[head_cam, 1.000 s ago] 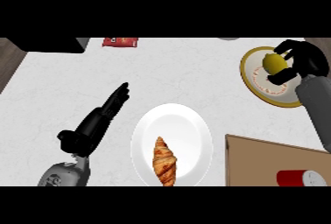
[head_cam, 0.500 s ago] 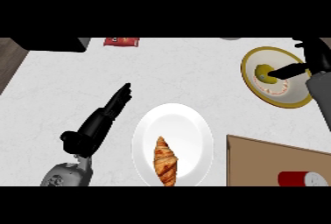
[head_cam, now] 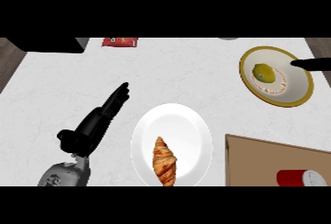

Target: Pick the lemon from the plate and place it in the bowl

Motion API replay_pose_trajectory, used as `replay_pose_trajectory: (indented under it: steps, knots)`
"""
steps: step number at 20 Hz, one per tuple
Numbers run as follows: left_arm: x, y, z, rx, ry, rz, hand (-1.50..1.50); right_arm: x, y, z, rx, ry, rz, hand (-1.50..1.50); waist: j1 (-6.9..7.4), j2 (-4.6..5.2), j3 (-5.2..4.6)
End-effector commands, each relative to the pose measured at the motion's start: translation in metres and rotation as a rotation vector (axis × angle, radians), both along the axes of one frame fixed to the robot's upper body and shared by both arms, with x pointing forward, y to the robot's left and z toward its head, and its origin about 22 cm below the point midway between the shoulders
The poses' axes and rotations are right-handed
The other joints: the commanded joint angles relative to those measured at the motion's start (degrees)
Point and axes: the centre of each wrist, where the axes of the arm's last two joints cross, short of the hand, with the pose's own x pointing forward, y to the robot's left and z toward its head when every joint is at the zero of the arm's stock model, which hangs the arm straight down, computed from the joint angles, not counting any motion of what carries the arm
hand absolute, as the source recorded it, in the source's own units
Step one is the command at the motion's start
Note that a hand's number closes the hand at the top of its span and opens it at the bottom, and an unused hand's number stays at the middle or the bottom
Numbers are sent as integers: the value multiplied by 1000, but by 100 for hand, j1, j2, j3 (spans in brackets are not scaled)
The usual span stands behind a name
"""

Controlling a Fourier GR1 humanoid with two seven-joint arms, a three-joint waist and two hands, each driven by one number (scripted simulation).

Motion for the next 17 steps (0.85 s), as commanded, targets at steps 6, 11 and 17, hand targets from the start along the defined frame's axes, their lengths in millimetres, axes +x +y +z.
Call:
replay_pose_trajectory:
  steps: [6,11,17]
  knots:
    - [1,1,6,-9,-1,2,0,-82,-112,9,121,-114,-144,-150,-84,-10,9]
    - [-8,-1,-4,11,-1,-4,0,-128,-146,-9,161,-154,-134,-150,-49,-5,18]
    - [-2,-2,-1,13,1,1,0,-164,-171,-9,199,-141,-97,-150,-5,6,30]
